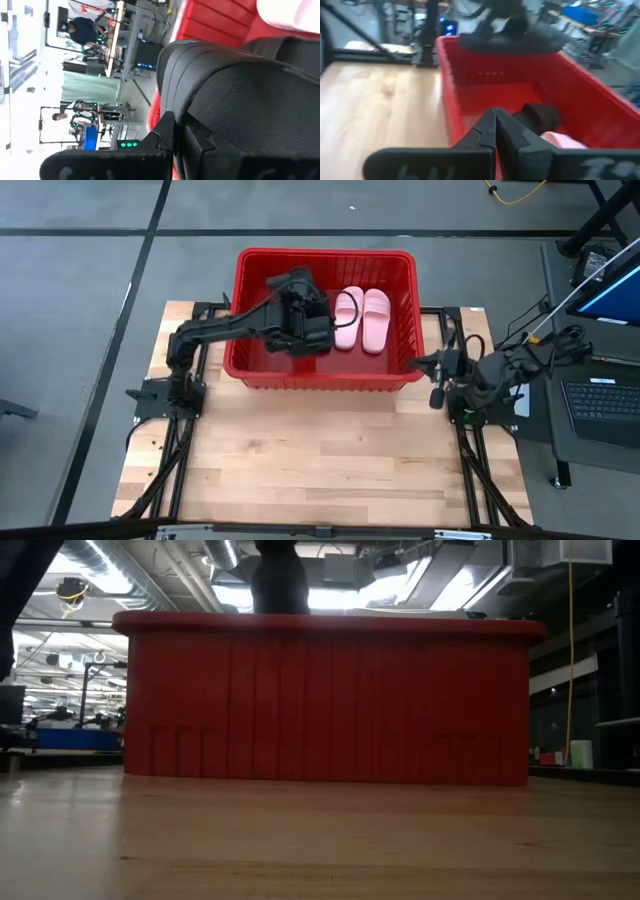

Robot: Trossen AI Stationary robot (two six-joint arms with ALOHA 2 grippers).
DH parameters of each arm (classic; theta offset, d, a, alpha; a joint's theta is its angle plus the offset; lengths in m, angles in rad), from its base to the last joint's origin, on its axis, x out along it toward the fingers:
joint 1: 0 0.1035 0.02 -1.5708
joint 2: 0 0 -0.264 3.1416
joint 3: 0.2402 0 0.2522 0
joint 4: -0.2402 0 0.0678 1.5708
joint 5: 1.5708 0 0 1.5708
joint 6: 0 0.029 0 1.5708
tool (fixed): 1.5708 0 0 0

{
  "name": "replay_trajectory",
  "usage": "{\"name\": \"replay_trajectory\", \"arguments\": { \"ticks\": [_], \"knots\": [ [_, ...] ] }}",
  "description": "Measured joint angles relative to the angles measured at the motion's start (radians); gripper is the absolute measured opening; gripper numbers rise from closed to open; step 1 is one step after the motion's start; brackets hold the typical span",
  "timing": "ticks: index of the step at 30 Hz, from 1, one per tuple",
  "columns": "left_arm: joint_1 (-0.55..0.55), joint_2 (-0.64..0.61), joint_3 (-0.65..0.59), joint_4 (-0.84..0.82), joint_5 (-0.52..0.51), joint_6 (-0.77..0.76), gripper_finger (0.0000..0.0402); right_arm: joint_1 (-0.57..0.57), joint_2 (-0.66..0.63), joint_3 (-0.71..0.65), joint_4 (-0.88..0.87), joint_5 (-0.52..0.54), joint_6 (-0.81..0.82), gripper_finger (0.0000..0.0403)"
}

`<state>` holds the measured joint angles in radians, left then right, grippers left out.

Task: Pick and place slides into bin
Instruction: Put the black slide into the red bin

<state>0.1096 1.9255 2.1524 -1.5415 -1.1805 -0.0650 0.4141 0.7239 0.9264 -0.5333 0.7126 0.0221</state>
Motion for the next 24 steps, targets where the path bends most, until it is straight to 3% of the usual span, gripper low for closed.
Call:
{"name": "replay_trajectory", "arguments": {
  "ticks": [6, 12, 18, 24],
  "knots": [
    [0.004, -0.046, -0.141, 0.118, 0.028, 0.043, 0.0005, -0.001, -0.034, 0.000, -0.001, 0.042, -0.009, 0.0005],
    [-0.012, -0.204, -0.344, 0.316, 0.081, 0.055, 0.0005, 0.000, -0.037, 0.000, -0.003, 0.040, -0.070, 0.0005],
    [-0.012, -0.316, -0.525, 0.540, 0.101, 0.207, 0.0005, 0.000, -0.067, 0.000, 0.010, 0.038, -0.115, 0.0004],
    [0.065, -0.315, -0.590, 0.676, 0.104, 0.341, 0.0005, 0.000, -0.084, 0.000, 0.006, 0.038, -0.132, 0.0007]
  ]
}}
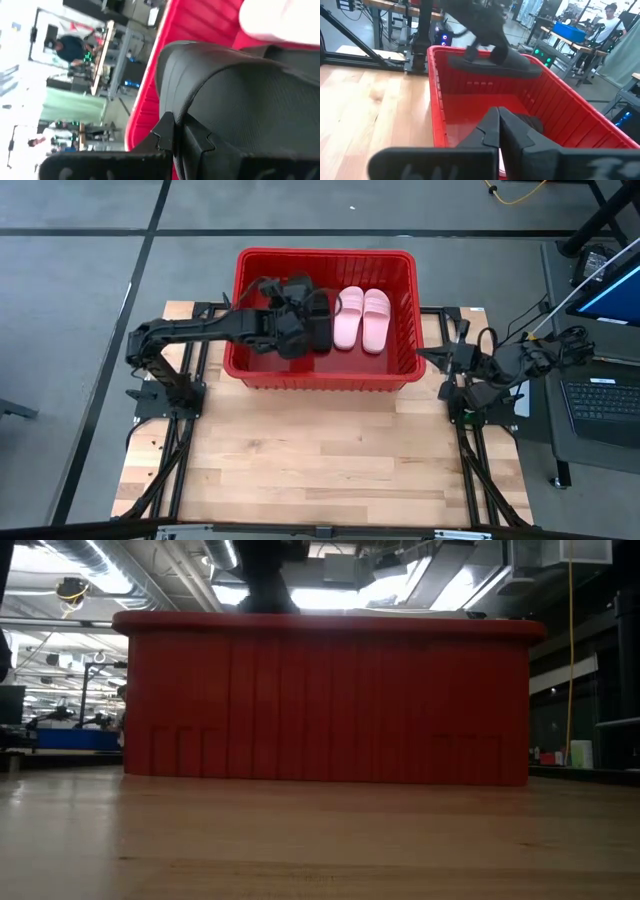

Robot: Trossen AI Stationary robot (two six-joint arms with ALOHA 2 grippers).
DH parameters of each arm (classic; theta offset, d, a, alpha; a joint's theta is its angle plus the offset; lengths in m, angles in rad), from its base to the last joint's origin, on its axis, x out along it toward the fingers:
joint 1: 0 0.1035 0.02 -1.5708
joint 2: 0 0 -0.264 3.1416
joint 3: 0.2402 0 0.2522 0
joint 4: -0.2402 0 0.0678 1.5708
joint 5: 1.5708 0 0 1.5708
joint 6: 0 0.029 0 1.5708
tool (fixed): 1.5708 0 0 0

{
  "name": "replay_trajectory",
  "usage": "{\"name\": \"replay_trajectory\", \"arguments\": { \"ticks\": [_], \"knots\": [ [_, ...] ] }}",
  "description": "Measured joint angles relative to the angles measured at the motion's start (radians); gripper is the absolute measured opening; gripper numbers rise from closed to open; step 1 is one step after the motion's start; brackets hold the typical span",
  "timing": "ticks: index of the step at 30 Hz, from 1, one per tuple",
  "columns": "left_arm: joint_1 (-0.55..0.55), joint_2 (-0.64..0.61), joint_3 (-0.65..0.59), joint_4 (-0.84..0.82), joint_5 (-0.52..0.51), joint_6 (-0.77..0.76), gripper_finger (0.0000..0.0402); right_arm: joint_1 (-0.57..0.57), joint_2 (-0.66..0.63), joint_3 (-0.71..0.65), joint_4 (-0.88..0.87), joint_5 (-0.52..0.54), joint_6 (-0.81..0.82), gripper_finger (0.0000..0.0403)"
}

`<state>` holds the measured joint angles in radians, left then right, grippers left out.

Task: Pick and place slides into bin
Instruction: Put the black slide into the red bin

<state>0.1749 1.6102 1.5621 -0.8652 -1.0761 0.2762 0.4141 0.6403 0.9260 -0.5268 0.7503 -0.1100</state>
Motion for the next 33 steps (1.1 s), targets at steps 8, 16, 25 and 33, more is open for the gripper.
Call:
{"name": "replay_trajectory", "arguments": {
  "ticks": [8, 16, 25, 33],
  "knots": [
    [0.157, 0.034, -0.002, 0.005, 0.106, 0.022, 0.0005, 0.000, 0.007, 0.000, 0.001, 0.000, 0.007, 0.0010],
    [0.256, 0.088, -0.002, 0.037, 0.185, 0.128, 0.0005, -0.014, 0.022, 0.000, 0.015, -0.001, 0.066, 0.0010],
    [0.330, 0.151, -0.002, 0.091, 0.283, 0.180, 0.0005, -0.086, 0.080, -0.002, -0.008, -0.005, 0.106, 0.0007],
    [0.342, 0.184, -0.002, 0.084, 0.287, 0.217, 0.0005, -0.184, 0.100, -0.002, 0.006, -0.087, 0.107, 0.0006]
  ]
}}
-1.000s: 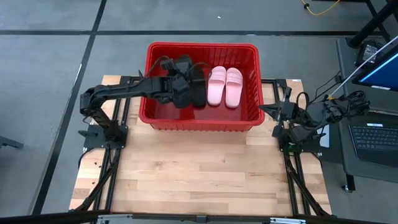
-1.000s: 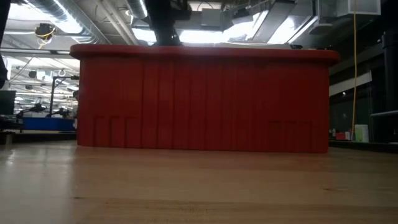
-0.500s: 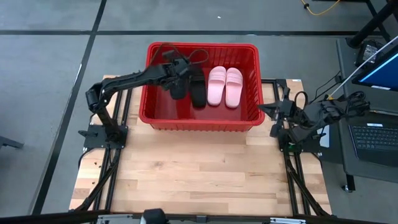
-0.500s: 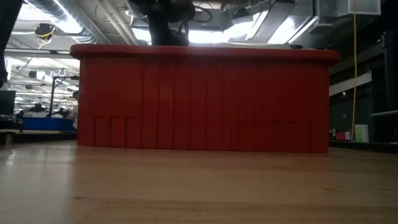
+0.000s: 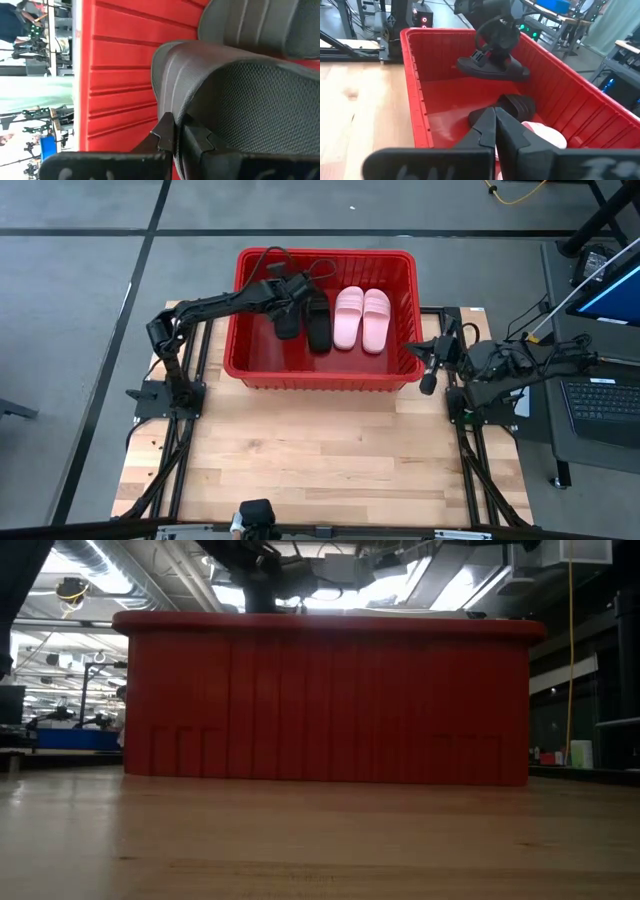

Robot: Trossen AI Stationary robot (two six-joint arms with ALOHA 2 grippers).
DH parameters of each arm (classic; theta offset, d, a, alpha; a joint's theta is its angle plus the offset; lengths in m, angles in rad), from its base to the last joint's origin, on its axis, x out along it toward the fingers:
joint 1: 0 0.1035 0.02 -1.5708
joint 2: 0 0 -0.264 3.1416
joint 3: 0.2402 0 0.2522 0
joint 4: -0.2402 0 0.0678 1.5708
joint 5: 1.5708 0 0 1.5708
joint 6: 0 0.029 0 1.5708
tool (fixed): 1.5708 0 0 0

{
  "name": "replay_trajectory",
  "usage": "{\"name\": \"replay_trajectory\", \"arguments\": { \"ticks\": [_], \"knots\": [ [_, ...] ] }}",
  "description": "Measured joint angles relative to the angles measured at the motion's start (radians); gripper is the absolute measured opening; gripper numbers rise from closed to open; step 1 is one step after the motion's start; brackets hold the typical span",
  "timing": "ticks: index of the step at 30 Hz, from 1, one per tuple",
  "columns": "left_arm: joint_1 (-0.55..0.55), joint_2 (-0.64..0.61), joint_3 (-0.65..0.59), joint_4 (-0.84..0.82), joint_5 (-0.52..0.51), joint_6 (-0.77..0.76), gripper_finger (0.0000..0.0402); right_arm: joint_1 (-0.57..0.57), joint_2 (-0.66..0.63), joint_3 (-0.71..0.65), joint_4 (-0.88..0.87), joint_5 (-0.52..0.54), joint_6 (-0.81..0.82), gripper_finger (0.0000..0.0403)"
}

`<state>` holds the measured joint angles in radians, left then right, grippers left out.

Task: Pick and place slides into bin
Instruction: Put the black slide into the red bin

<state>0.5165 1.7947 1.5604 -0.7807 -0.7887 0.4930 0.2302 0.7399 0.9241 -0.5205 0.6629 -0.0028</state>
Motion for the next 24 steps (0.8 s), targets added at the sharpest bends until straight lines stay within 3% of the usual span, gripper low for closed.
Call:
{"name": "replay_trajectory", "arguments": {
  "ticks": [10, 19, 24],
  "knots": [
    [0.009, 0.012, -0.002, -0.025, 0.024, -0.037, 0.0005, -0.074, 0.027, 0.000, 0.000, -0.059, -0.002, 0.0004],
    [0.012, 0.007, -0.254, 0.204, 0.001, 0.007, 0.0005, -0.103, 0.061, 0.000, 0.016, -0.090, -0.027, 0.0003],
    [0.007, 0.007, -0.310, 0.336, 0.040, 0.008, 0.0005, -0.130, 0.061, 0.000, 0.061, -0.092, -0.054, 0.0007]
  ]
}}
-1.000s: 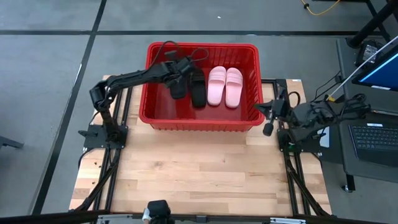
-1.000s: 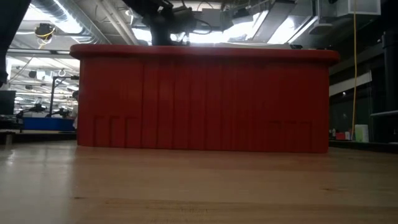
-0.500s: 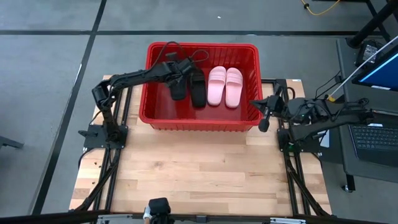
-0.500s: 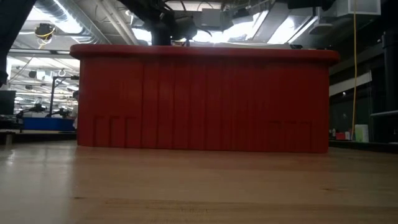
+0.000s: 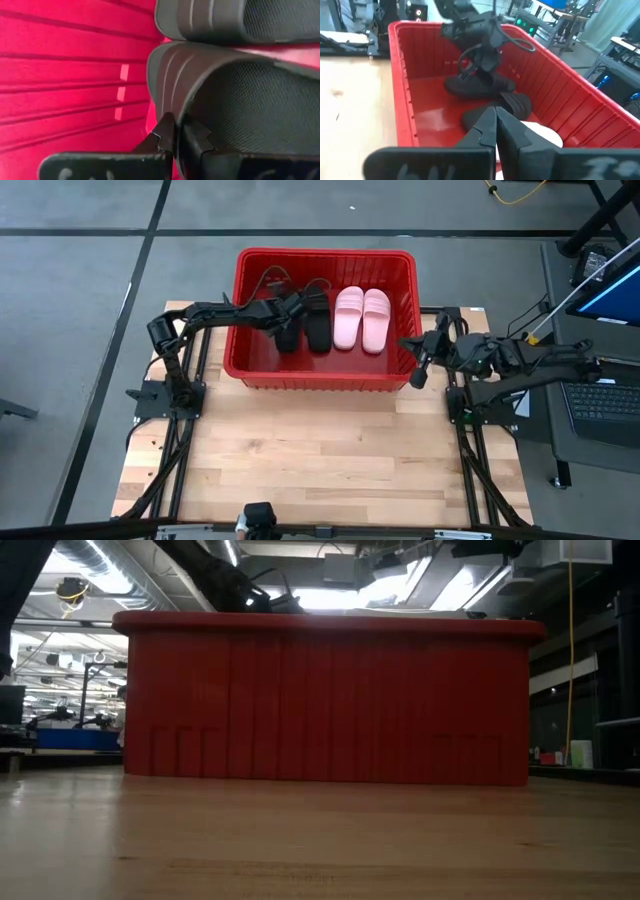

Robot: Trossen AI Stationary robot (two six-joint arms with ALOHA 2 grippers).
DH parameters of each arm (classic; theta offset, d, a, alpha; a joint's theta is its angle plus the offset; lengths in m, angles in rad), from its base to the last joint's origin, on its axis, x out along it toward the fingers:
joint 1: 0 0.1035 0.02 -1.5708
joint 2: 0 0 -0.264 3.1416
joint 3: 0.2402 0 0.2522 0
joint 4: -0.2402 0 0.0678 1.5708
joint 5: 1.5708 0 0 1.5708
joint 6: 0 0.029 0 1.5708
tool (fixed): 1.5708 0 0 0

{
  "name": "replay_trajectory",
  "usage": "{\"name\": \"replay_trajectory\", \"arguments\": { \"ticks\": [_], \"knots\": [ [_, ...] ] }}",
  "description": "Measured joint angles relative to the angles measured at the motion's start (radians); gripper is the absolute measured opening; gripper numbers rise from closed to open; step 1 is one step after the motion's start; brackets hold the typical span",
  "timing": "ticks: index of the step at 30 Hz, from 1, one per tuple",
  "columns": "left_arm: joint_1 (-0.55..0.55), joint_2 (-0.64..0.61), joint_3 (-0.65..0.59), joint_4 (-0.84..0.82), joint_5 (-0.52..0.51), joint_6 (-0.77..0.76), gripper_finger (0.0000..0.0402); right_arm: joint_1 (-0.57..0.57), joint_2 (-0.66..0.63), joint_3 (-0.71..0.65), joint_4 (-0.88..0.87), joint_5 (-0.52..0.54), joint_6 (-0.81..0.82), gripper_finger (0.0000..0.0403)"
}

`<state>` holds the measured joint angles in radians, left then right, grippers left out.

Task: Pick and place slides into bin
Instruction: Put the black slide into the red bin

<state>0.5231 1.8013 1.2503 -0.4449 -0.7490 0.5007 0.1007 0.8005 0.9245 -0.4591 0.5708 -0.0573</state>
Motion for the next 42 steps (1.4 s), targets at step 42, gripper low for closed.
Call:
{"name": "replay_trajectory", "arguments": {
  "ticks": [42],
  "knots": [
    [0.121, 0.013, -0.001, 0.114, 0.137, 0.073, 0.0005, -0.100, 0.057, 0.001, 0.098, -0.104, 0.000, 0.0006]
  ]
}}
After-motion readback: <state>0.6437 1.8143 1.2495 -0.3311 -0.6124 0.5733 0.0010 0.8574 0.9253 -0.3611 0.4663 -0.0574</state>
